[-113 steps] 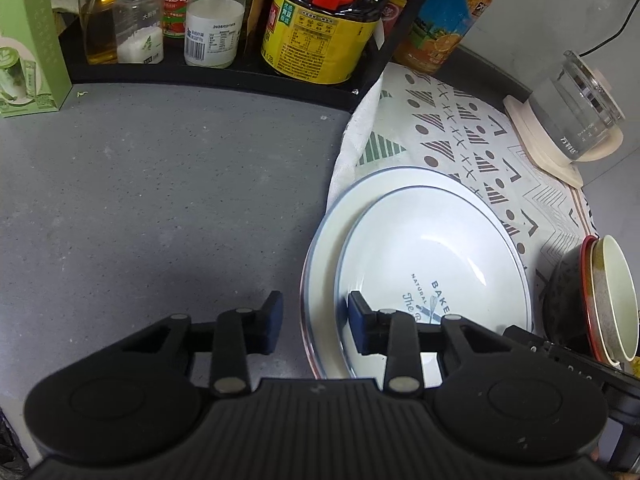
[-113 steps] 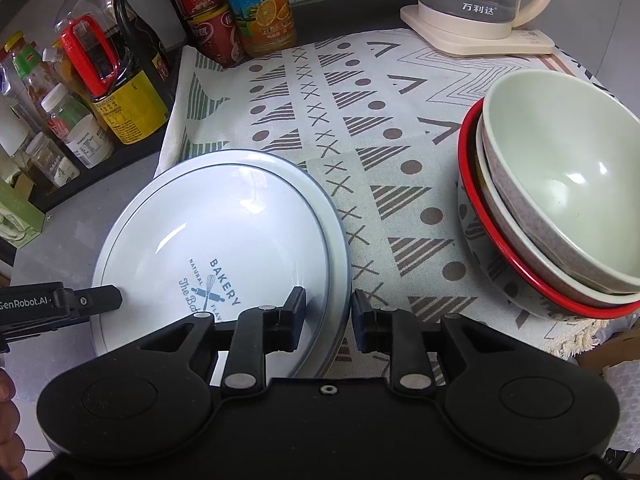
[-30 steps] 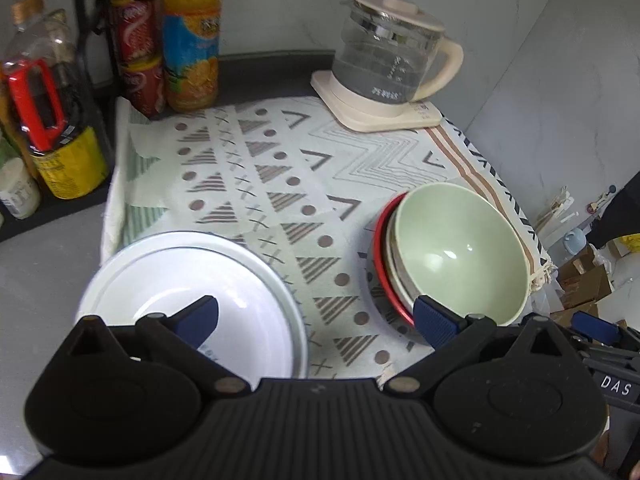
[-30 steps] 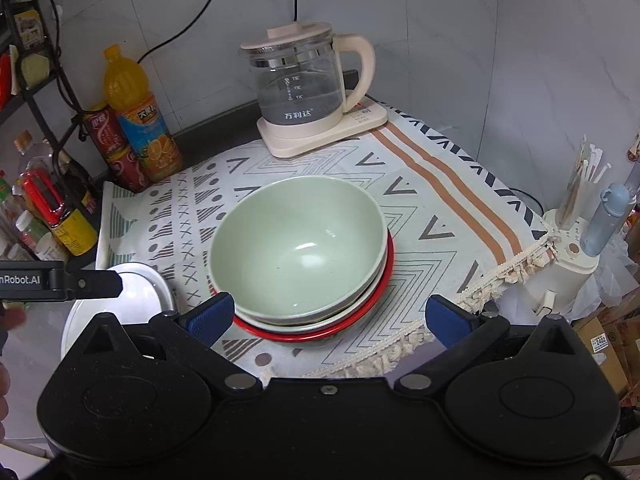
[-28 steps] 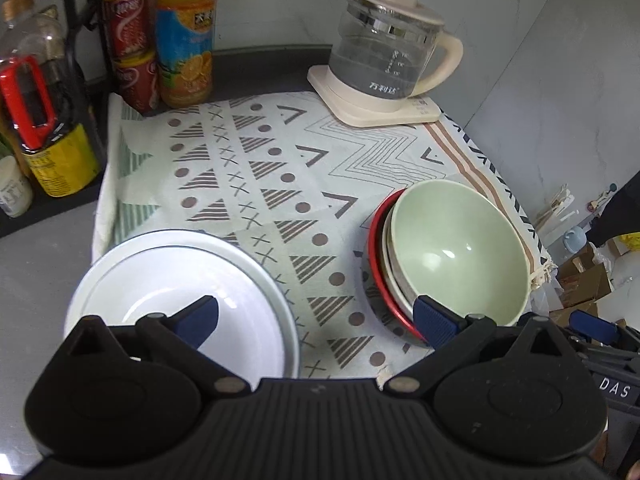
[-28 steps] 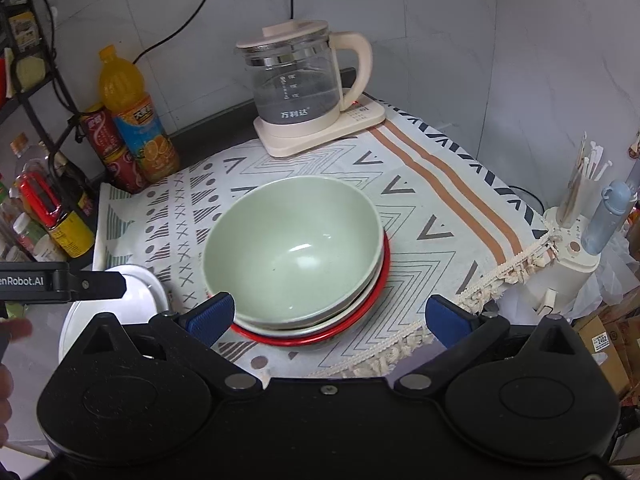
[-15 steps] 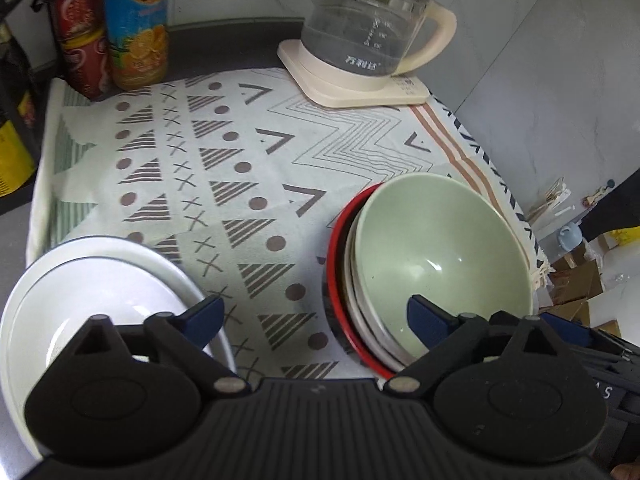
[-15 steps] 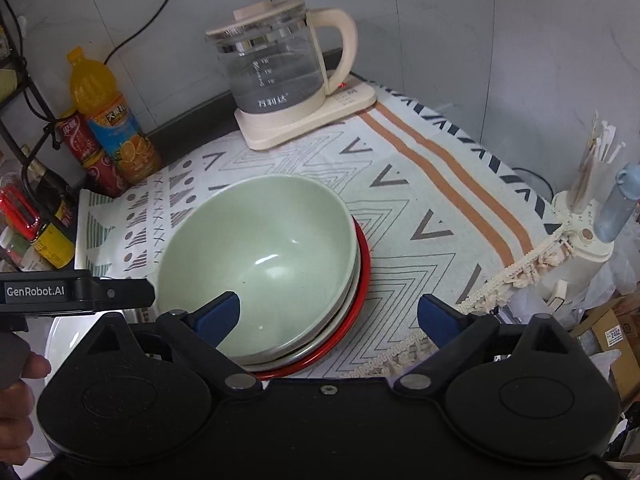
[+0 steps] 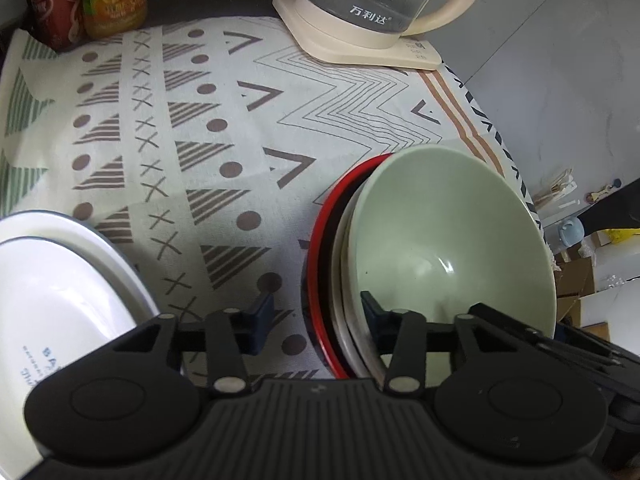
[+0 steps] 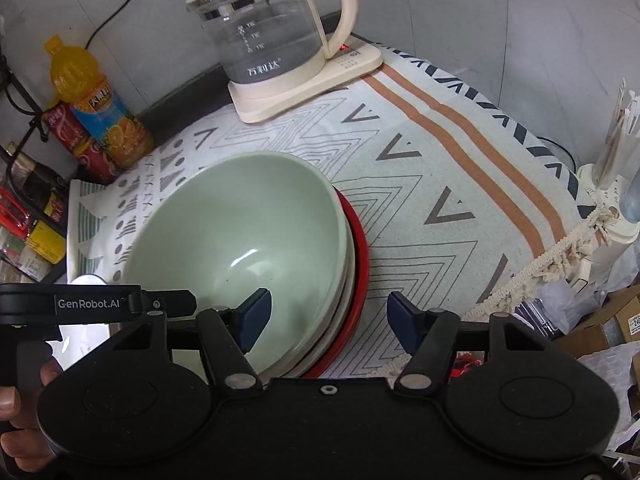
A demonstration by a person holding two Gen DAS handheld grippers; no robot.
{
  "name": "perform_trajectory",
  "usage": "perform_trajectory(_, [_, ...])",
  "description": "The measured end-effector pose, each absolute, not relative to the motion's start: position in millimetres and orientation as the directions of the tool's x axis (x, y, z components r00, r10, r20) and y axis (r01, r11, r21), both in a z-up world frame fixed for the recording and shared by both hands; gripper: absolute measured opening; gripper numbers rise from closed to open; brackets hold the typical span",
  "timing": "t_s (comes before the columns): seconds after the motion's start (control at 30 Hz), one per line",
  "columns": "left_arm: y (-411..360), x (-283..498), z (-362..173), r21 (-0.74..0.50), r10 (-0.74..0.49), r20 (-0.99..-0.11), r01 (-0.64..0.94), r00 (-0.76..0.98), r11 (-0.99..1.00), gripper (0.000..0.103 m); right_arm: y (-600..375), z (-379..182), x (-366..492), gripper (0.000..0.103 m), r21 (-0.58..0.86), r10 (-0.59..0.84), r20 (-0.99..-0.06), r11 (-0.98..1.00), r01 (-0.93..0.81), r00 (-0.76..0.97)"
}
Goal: Organize plates and bowls
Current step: 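Close both grippers on the rim of the nested bowls, then lift the nested bowls with both grippers and lower them onto the plate stack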
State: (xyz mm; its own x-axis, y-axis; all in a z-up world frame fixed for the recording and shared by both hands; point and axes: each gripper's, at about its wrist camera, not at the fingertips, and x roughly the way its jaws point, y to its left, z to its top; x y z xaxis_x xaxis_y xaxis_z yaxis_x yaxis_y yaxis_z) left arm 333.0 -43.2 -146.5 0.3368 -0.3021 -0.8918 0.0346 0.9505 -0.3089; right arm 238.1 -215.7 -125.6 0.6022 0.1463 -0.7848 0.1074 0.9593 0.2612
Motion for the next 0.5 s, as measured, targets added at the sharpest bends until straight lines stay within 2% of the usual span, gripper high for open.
perform_trajectory(0.13, [-46, 335, -148, -0.330, -0.325, -0.886, 0.044, 0.331, 0.943, 0.028, -217, -135, 246, 0.059, 0.273, 0.161, -0.803, 0.955, 0.114, 0.574])
perform_trajectory(0.17, [-47, 335, -148, -0.321, -0.318, -0.888, 0.048, 0.334, 0.946, 0.028, -218, -138, 248, 0.057, 0.280, 0.168, -0.809, 0.953, 0.118, 0.564])
perform_trajectory(0.23, [-47, 335, -148, -0.321, -0.317, -0.887, 0.043, 0.335, 0.946, 0.027, -218, -143, 252, 0.044, 0.312, 0.201, -0.814, 0.943, 0.118, 0.545])
perform_trajectory(0.5, [-47, 333, -141, -0.302, -0.298, -0.886, 0.048, 0.356, 0.952, 0.026, -222, -142, 252, 0.032, 0.313, 0.196, -0.821, 0.940, 0.137, 0.536])
